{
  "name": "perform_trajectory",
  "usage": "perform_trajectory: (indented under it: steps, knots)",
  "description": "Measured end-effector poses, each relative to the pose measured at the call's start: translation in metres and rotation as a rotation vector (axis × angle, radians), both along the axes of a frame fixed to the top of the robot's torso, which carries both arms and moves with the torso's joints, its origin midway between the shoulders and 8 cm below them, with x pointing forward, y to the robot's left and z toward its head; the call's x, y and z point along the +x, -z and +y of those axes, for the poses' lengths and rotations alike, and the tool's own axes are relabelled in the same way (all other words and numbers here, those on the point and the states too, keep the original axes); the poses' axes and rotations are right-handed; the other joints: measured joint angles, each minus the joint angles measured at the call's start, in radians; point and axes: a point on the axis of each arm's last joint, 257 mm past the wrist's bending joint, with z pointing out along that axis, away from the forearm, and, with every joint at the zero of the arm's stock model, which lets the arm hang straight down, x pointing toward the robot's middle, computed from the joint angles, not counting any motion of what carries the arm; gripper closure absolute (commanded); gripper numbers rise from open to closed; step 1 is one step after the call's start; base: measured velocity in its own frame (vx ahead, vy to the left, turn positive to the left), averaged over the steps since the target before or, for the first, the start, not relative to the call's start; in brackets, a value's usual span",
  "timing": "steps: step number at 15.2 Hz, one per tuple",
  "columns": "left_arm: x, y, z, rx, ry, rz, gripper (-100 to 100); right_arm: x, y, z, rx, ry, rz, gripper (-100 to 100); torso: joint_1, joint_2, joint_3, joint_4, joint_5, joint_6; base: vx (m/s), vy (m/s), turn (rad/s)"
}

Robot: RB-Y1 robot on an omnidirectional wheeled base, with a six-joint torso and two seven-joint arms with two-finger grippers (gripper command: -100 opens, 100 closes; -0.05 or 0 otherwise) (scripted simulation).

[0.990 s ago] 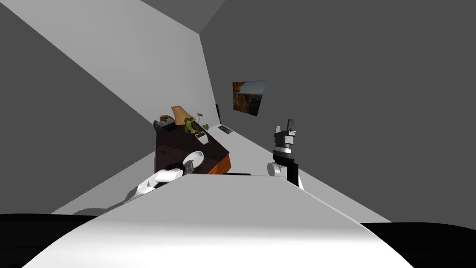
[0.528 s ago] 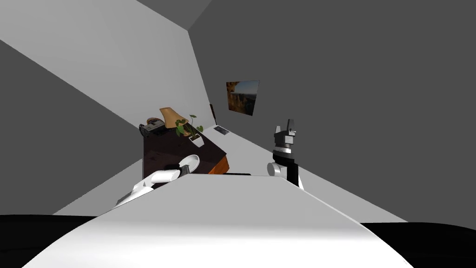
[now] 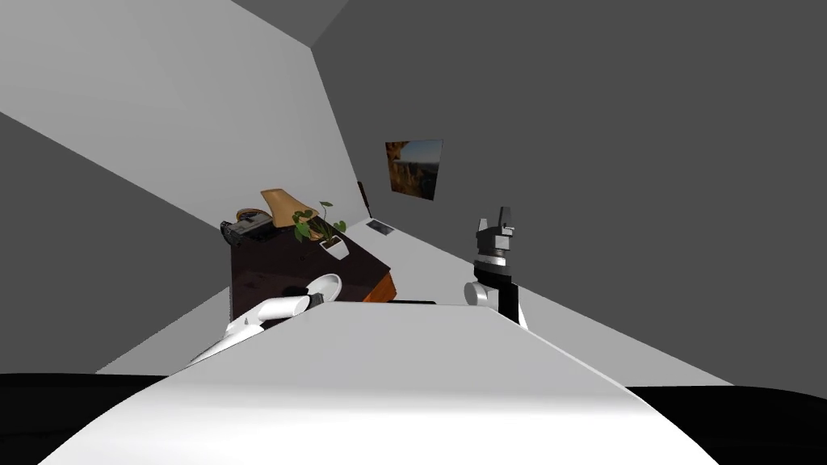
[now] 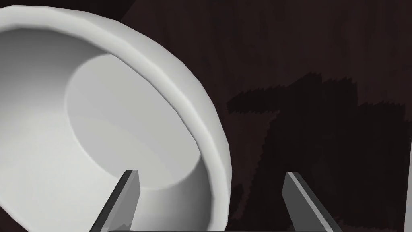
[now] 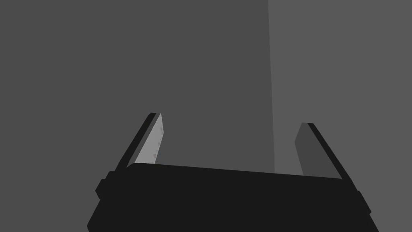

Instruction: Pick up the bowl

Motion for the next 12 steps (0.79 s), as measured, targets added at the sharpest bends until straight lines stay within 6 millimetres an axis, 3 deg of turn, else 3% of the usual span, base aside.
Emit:
perform_trajectory:
  steps: [3,4,9,12]
  knots:
    - [-0.01,0.014,-0.005,0.0,0.001,-0.001,-100,0.0,0.0,0.0,0.0,0.0,0.0,0,0.0,0.0,0.0,0.0,0.0,0.0,0.016,0.013,0.001]
    - [-0.01,0.016,-0.005,0.001,0.002,-0.002,100,0.0,0.0,0.0,0.0,0.0,0.0,0,-0.001,0.001,0.0,0.0,0.0,0.0,0.0,0.0,0.0]
    - [-0.011,0.015,-0.005,0.002,0.004,-0.001,100,0.0,0.0,0.0,0.0,0.0,0.0,0,0.0,0.003,0.002,0.001,0.001,-0.001,0.0,0.0,0.0]
    - [-0.001,0.004,-0.002,0.002,0.004,-0.005,100,0.0,0.0,0.0,0.0,0.0,0.0,0,-0.002,0.004,0.003,0.002,-0.001,0.0,-0.02,-0.012,-0.006]
